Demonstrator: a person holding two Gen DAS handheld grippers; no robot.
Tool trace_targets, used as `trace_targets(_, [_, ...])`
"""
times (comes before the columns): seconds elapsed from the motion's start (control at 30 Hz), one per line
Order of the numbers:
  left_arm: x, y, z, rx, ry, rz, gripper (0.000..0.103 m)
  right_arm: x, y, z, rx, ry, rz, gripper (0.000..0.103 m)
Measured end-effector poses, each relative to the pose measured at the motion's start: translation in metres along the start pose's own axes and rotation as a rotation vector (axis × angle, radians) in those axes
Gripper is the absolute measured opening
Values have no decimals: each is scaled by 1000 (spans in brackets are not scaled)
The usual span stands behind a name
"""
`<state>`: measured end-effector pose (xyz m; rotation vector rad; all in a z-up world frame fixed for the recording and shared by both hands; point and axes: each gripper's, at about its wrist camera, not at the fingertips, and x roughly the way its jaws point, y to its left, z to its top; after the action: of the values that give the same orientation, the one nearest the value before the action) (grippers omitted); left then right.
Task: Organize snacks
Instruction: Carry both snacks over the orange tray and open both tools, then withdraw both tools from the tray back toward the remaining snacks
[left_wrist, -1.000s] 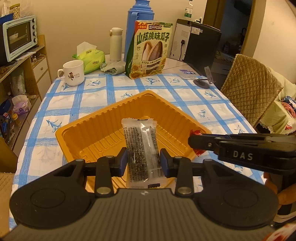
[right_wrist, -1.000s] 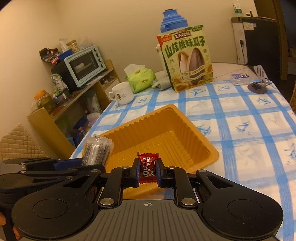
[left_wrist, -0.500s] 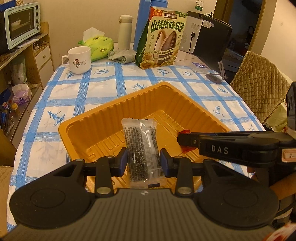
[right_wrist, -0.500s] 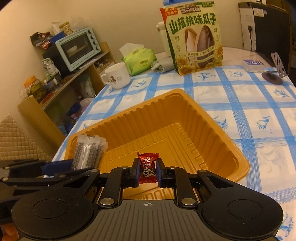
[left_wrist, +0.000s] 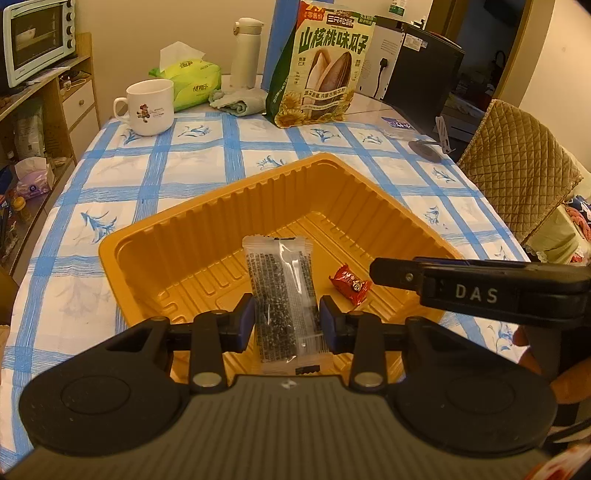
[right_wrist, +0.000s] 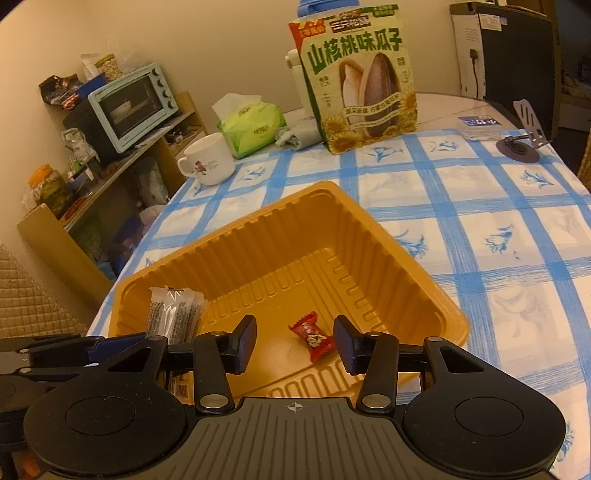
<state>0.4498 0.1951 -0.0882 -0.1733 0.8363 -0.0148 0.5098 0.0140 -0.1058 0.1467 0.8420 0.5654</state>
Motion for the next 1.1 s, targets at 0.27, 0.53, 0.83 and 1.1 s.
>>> trace_targets(0.27, [9, -4, 2, -2, 3, 27, 44, -24, -6, -3, 21, -30, -15, 49])
trace_targets(0.53, [-30, -4, -10, -16, -9, 9, 47, -56, 2, -15, 20, -64, 16, 58])
trace_targets(0.83, [-97, -16, -39, -37, -47, 43, 50, -104, 11, -29, -14, -102, 69, 75])
trace_targets(1.1, [-150, -54, -76, -39, -71, 68, 52, -165, 5, -56, -65, -123, 100, 81])
